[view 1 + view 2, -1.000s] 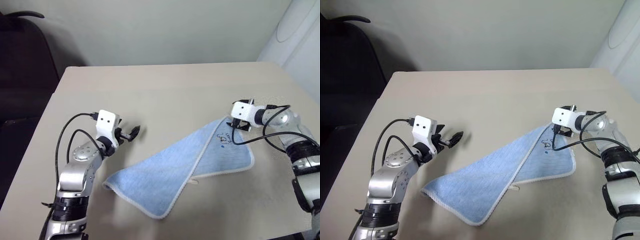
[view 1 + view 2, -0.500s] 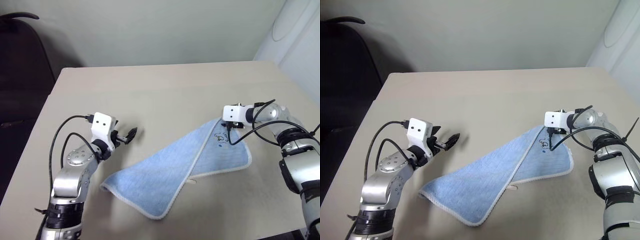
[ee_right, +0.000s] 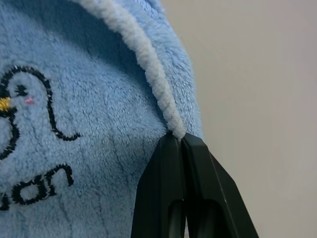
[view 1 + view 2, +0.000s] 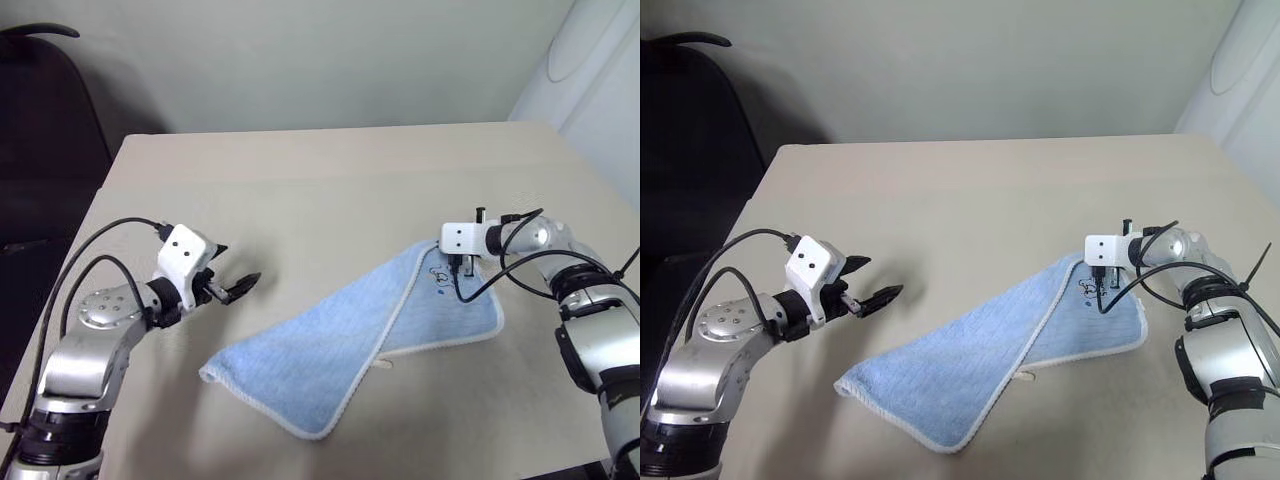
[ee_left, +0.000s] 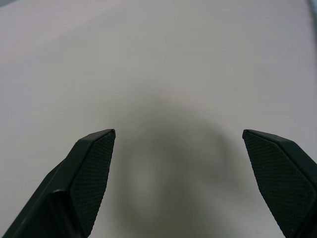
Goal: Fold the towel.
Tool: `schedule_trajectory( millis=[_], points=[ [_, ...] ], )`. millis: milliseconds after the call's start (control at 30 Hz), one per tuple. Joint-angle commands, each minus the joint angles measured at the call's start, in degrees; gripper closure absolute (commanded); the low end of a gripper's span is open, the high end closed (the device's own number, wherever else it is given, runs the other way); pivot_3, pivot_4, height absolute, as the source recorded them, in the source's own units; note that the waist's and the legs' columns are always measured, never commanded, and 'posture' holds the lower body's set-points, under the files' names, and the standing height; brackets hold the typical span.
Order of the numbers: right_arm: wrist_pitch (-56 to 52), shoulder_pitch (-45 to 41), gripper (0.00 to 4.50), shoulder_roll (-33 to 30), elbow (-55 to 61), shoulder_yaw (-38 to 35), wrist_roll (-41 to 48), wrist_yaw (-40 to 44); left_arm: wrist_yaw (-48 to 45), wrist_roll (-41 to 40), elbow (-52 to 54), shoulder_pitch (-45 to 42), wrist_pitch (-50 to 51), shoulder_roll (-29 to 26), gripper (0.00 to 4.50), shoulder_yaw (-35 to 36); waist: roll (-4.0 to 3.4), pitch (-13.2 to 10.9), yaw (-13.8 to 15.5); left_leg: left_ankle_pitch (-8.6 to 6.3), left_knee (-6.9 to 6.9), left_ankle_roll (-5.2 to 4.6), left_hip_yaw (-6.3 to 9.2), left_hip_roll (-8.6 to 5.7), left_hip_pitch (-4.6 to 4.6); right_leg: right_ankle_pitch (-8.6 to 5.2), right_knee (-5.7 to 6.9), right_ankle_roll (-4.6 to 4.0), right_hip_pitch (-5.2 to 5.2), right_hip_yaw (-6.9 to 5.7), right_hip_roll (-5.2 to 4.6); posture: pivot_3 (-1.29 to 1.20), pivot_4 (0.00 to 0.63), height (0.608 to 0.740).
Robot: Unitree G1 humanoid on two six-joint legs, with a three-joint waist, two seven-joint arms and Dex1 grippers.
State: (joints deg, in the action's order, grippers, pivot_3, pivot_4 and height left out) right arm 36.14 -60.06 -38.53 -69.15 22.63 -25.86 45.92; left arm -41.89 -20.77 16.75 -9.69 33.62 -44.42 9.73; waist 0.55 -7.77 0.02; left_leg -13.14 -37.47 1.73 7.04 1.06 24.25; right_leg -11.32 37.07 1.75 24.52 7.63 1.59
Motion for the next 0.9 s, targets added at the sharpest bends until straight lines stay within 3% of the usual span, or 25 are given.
schedule_trajectory(
  millis=[33,233,400,667,900],
  points=[
    [1.24,0.62,4.45,-2.09,3.05,-1.48,0.98,-0.36,-9.71,-4.34,5.75,1.23,-1.28,-5.01,0.0,0.06,0.0,0.0,0.01,0.0,0.0,0.0,0.01,0.01,0.02,-0.01,0.0,-0.02,0.02,0.0,0.0,0.0,0.15,0.735],
    [0.65,4.43,4.45,-3.31,9.61,-3.9,4.18,1.3,-26.13,-12.9,11.84,4.79,-0.23,-13.98,0.0,-0.07,0.0,0.0,-0.05,-0.03,0.17,0.05,0.02,0.07,0.13,0.02,-0.02,0.02,0.19,-0.05,0.0,0.0,0.15,0.735],
    [-3.05,8.98,4.45,-3.93,18.13,-6.42,8.03,3.69,-32.68,-7.37,14.61,5.9,-7.26,-18.98,0.0,-6.79,-0.05,0.03,-0.18,-0.03,0.31,0.07,0.05,0.16,0.11,0.02,-0.02,0.03,0.23,-0.1,0.01,0.0,0.15,0.735],
    [-14.34,19.0,4.45,-6.05,37.33,-10.53,13.55,7.13,-35.9,2.08,14.74,5.46,-19.32,-18.86,0.0,-15.58,-0.05,0.03,-0.42,-0.03,0.3,0.06,0.08,0.24,0.12,-0.15,-0.03,-0.25,0.22,-0.12,0.03,0.0,0.15,0.735],
    [-24.38,27.37,4.45,-7.34,53.13,-13.25,16.44,8.33,-37.24,2.49,18.89,7.87,-18.71,-18.48,0.0,-20.65,-0.07,0.04,-0.72,-0.02,0.3,0.06,0.09,0.25,0.1,-0.15,-0.04,-0.25,0.19,-0.13,0.04,0.0,0.15,0.735]
  ],
)
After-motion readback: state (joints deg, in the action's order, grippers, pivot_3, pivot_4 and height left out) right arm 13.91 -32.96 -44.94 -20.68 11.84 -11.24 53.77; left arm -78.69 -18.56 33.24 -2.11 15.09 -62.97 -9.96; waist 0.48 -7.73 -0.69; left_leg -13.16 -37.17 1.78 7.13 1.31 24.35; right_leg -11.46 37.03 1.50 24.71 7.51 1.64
